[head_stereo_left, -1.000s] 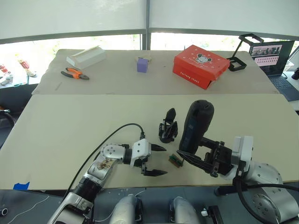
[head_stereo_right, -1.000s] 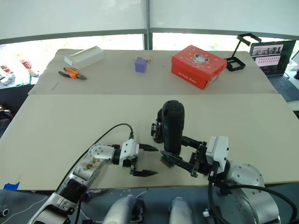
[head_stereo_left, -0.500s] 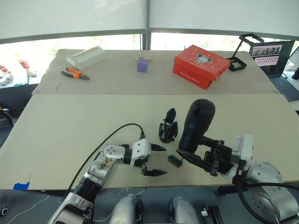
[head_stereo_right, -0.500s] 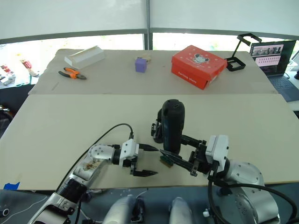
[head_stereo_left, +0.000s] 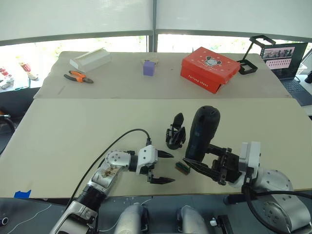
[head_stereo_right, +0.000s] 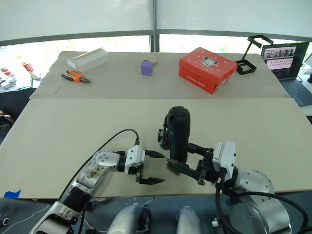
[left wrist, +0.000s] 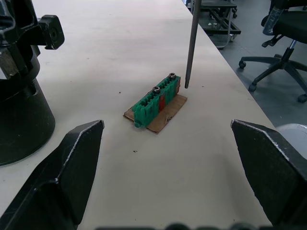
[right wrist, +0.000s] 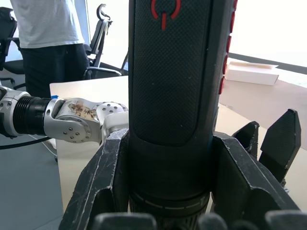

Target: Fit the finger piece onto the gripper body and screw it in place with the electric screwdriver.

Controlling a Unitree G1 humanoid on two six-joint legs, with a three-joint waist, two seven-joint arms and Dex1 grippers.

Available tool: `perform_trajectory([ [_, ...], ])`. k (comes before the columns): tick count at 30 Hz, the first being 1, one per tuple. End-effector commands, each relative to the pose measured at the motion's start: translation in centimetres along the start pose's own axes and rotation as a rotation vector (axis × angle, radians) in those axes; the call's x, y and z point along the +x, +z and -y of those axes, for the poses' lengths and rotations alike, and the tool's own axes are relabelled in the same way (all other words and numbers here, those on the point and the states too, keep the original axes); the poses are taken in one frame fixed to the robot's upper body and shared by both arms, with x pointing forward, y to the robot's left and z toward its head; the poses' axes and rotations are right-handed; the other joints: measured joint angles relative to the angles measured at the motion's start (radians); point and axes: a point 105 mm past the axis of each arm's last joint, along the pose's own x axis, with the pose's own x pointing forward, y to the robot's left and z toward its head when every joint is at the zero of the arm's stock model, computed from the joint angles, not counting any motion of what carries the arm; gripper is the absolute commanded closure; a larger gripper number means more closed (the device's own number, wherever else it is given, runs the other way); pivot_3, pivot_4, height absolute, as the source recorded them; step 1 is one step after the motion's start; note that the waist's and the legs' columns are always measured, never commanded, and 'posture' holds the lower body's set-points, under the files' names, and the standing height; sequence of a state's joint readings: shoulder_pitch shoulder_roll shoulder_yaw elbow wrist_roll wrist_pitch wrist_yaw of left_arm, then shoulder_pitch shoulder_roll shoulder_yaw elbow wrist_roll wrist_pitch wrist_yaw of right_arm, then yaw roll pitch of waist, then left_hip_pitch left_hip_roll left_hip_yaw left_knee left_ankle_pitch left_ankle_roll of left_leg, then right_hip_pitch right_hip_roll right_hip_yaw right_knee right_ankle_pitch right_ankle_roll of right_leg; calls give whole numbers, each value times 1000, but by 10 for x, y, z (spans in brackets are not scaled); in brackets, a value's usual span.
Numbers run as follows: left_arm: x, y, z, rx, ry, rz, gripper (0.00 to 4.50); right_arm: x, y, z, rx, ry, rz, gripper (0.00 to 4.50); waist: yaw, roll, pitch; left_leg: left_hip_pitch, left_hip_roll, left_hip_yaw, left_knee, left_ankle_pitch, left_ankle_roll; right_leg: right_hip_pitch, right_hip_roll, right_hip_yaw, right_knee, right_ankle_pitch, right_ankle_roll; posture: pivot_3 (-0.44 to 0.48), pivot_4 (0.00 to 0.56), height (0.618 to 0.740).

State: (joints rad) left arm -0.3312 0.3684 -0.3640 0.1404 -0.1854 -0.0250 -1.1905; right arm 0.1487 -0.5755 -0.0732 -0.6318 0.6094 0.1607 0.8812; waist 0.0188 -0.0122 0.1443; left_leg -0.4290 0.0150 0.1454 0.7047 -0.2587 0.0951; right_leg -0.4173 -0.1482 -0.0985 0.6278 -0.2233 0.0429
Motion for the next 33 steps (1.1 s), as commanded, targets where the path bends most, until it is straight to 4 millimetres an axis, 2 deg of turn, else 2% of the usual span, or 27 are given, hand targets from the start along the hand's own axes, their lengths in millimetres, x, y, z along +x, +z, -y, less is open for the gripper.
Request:
perform_trajectory([
  [1, 1, -4, 3, -24, -3, -1, 0, 1, 11, -4, -24, 17, 38, 2585, 0, 0, 0, 0, 0, 0, 0, 0, 0, 0, 0, 0, 0, 0, 0, 0, 150, 740],
  [13, 1, -3, 3, -23, -4, 3, 0, -2, 30, 1, -74, -30, 99, 2585, 1, 0, 0, 0, 0, 0, 0, 0, 0, 0, 0, 0, 0, 0, 0, 0, 150, 740],
  [33, 1, 1, 3, -23, -3, 6, 0, -2, 30, 5, -91, -46, 102, 2585, 1, 0, 0, 0, 0, 0, 0, 0, 0, 0, 0, 0, 0, 0, 0, 0, 150, 740],
])
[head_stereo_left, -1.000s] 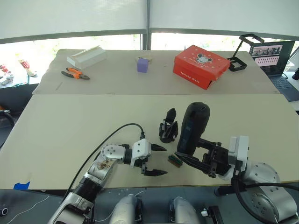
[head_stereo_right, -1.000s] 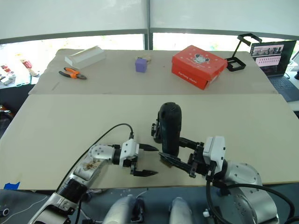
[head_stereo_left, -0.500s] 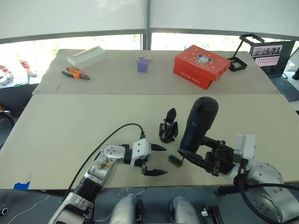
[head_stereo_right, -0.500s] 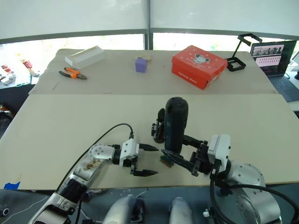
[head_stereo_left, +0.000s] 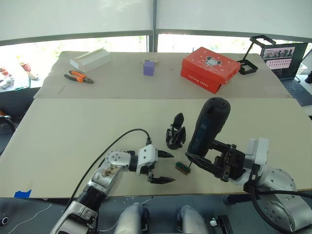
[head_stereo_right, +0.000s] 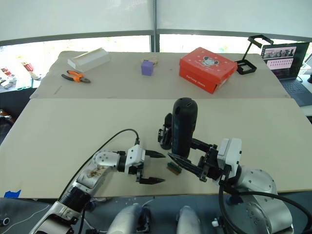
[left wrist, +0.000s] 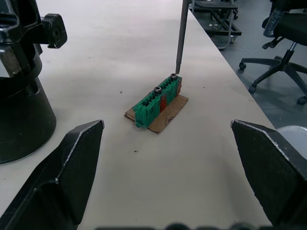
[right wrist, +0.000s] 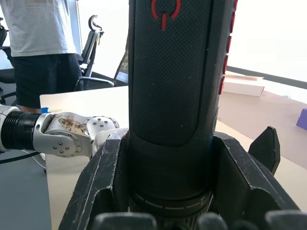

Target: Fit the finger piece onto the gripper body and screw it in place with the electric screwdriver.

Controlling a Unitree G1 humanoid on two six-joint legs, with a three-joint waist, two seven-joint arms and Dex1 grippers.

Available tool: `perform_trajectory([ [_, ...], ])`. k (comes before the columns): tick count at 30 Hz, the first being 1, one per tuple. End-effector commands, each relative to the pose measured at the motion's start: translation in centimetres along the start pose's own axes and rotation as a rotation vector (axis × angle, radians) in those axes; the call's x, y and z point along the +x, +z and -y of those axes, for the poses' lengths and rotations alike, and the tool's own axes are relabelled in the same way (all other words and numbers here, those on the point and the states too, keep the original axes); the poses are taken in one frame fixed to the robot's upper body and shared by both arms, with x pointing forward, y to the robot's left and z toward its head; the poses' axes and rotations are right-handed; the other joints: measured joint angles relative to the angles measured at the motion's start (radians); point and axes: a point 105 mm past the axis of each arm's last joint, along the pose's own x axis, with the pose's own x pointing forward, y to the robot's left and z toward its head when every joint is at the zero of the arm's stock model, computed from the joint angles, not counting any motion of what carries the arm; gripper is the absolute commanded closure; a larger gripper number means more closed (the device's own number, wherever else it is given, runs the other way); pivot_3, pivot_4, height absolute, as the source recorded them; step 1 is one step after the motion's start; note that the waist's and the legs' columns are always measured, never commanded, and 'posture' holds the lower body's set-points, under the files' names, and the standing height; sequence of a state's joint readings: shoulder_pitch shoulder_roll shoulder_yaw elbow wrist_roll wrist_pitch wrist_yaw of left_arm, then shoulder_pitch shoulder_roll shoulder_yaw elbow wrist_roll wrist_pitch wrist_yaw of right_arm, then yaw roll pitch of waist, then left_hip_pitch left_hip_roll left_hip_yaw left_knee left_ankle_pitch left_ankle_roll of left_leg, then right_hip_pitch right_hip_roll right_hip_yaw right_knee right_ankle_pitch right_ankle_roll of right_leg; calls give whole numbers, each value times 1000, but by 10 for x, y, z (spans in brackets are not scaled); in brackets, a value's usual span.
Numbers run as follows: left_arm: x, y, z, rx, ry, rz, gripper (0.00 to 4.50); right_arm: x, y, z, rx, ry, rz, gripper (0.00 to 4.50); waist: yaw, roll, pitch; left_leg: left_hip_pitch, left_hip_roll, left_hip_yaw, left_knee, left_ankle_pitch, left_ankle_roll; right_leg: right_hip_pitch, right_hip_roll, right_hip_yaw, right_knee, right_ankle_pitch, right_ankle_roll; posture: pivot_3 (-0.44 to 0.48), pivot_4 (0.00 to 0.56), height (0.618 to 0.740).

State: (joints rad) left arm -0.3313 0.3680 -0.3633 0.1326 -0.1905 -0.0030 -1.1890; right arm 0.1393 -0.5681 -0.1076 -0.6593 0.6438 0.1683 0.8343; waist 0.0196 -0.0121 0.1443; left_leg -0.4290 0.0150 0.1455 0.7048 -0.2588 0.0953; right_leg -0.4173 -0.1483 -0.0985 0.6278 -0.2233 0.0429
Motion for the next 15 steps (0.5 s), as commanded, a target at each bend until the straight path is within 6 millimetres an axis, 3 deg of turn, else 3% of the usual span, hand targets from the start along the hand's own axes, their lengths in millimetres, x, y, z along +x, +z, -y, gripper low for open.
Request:
perform_trajectory([
  [1, 1, 0, 3, -9, -4, 6, 0, 0, 18, -1, -70, 5, 60, 2585, 0, 0, 0, 0, 0, 0, 0, 0, 0, 0, 0, 0, 0, 0, 0, 0, 150, 740],
  [15, 1, 4, 2, -7, -7, 7, 0, -3, 18, 0, -72, 2, 52, 2585, 0, 0, 0, 0, 0, 0, 0, 0, 0, 0, 0, 0, 0, 0, 0, 0, 150, 740],
])
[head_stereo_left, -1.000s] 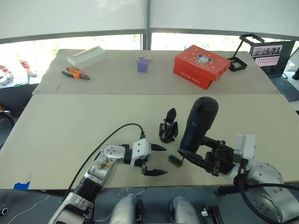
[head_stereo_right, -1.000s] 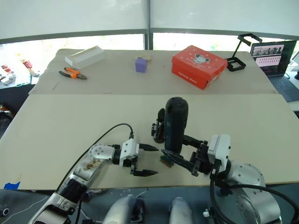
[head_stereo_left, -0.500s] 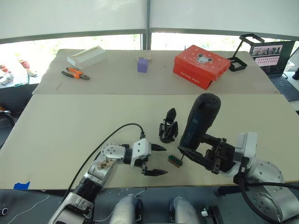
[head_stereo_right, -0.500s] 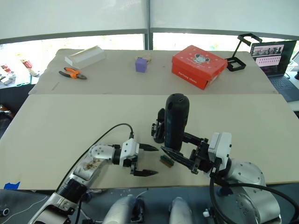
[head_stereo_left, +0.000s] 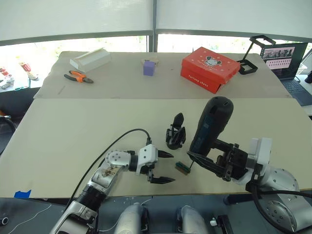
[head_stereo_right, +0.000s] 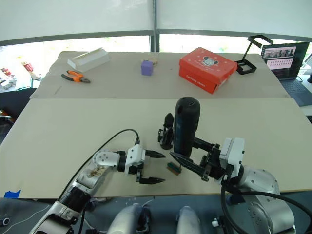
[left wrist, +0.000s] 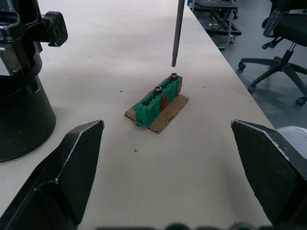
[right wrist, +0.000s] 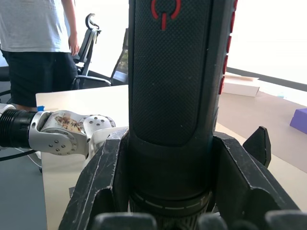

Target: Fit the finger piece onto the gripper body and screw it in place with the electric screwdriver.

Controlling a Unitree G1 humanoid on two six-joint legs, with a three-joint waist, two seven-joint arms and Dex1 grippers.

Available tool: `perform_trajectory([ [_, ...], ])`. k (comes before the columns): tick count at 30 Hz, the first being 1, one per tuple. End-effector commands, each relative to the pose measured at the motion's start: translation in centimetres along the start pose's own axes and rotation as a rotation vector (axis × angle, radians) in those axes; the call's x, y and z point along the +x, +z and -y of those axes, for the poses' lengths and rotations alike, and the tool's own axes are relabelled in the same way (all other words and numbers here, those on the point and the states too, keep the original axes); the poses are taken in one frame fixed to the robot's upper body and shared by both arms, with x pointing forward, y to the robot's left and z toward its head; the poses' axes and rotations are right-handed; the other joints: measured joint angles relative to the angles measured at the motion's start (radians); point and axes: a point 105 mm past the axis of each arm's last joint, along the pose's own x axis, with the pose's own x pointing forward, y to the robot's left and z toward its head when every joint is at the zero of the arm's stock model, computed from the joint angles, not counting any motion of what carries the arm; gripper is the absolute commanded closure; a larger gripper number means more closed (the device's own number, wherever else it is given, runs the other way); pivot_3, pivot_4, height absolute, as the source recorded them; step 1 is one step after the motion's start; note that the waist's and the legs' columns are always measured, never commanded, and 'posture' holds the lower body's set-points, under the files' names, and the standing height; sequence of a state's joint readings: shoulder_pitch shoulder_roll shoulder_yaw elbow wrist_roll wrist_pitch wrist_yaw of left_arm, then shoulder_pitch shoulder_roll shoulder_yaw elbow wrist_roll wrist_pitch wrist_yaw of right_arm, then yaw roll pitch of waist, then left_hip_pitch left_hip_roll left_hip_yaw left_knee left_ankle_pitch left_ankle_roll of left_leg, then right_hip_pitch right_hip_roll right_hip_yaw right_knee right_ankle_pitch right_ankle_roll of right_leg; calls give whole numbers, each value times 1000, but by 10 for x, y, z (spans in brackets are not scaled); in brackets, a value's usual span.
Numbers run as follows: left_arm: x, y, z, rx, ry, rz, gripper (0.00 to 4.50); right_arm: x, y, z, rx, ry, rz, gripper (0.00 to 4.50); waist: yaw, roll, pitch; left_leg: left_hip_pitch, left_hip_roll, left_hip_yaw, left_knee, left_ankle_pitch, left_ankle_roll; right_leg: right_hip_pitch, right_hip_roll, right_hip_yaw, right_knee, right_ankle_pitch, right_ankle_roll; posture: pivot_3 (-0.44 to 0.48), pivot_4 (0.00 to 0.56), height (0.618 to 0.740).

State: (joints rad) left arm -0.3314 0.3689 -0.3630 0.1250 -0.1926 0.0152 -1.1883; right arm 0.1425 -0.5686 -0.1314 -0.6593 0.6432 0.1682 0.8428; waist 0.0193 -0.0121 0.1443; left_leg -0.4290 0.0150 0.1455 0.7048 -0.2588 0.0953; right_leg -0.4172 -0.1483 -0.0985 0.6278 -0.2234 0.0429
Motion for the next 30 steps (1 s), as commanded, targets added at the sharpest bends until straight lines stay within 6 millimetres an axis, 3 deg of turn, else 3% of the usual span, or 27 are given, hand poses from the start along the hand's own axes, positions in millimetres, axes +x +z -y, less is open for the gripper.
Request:
perform_trajectory([
  [1, 1, 5, 2, 4, -8, 10, 0, 1, 16, -3, -58, 12, 55, 2585, 0, 0, 0, 0, 0, 0, 0, 0, 0, 0, 0, 0, 0, 0, 0, 0, 150, 740],
  [13, 2, 12, 2, 7, -10, 9, 0, 2, 11, -3, -57, 15, 44, 2585, 0, 0, 0, 0, 0, 0, 0, 0, 0, 0, 0, 0, 0, 0, 0, 0, 150, 740],
  [30, 0, 4, 2, 1, -3, 1, 0, 3, 9, -4, -56, 16, 44, 2585, 0, 0, 0, 0, 0, 0, 0, 0, 0, 0, 0, 0, 0, 0, 0, 0, 150, 740],
])
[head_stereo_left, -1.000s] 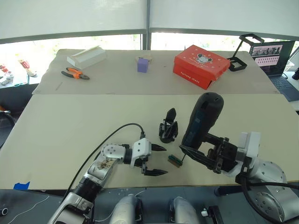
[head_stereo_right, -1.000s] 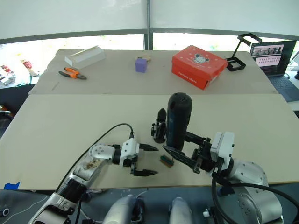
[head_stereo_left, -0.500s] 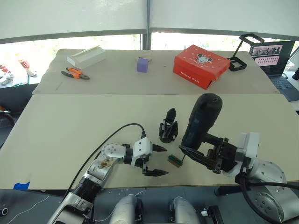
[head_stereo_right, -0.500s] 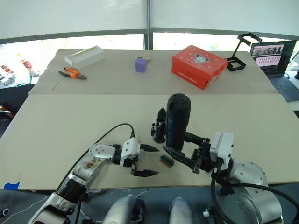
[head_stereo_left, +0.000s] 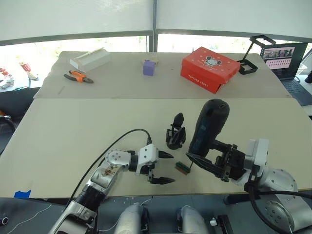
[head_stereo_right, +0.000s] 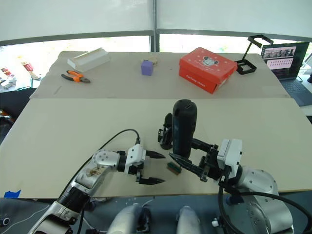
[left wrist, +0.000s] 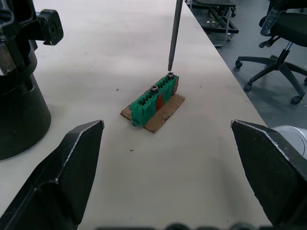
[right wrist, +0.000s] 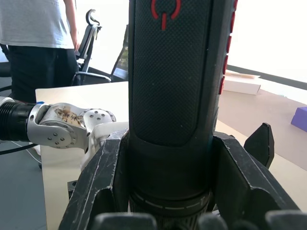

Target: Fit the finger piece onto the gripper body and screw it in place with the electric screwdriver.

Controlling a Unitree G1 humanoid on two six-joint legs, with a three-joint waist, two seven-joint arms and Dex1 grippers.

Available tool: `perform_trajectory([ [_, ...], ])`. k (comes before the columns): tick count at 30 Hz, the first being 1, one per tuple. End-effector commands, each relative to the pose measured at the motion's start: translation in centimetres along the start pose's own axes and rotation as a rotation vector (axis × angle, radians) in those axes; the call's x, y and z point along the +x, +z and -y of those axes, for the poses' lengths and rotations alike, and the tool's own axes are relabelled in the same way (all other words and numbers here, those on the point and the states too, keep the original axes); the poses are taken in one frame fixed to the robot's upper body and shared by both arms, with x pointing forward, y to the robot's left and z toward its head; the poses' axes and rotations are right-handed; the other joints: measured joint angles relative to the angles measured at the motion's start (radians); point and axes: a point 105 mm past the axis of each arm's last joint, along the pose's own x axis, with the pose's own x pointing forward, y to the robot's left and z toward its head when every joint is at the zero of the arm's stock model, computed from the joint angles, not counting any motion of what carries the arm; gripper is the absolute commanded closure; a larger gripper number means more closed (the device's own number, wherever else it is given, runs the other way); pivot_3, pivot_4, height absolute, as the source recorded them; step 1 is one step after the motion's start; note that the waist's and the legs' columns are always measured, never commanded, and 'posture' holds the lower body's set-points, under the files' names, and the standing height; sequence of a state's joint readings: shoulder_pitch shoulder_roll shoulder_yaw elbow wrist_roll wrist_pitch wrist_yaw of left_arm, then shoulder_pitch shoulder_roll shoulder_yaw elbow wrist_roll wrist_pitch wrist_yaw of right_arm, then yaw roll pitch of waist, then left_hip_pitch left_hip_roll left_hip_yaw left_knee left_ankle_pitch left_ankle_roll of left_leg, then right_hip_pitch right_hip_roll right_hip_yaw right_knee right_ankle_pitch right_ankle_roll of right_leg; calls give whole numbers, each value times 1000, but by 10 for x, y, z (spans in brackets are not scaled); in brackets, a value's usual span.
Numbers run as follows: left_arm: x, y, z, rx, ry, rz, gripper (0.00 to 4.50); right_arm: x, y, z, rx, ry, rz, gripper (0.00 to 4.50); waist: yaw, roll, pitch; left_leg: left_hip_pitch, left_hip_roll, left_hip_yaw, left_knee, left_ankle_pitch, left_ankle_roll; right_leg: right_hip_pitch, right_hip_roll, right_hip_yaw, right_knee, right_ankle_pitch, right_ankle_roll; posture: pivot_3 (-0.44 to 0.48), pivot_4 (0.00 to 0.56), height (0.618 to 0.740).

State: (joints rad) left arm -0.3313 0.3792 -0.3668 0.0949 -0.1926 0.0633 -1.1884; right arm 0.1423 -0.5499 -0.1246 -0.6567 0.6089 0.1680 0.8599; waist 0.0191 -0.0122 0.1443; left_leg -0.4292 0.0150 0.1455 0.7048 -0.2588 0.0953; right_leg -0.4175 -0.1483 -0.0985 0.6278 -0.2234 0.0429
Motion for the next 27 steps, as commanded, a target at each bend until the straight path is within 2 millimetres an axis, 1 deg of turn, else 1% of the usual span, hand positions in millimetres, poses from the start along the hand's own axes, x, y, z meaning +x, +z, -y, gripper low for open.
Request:
perform_trajectory([
  [1, 0, 3, 1, 18, 4, 19, 0, 1, 12, -2, -46, 9, 54, 2585, 0, 0, 0, 0, 0, 0, 0, 0, 0, 0, 0, 0, 0, 0, 0, 0, 150, 740],
  [27, 1, -6, 2, 14, 11, 20, 0, 1, 7, -3, -38, 7, 35, 2585, 3, 0, 0, 0, 0, 0, 0, 0, 0, 0, 0, 0, 0, 0, 0, 0, 150, 740],
])
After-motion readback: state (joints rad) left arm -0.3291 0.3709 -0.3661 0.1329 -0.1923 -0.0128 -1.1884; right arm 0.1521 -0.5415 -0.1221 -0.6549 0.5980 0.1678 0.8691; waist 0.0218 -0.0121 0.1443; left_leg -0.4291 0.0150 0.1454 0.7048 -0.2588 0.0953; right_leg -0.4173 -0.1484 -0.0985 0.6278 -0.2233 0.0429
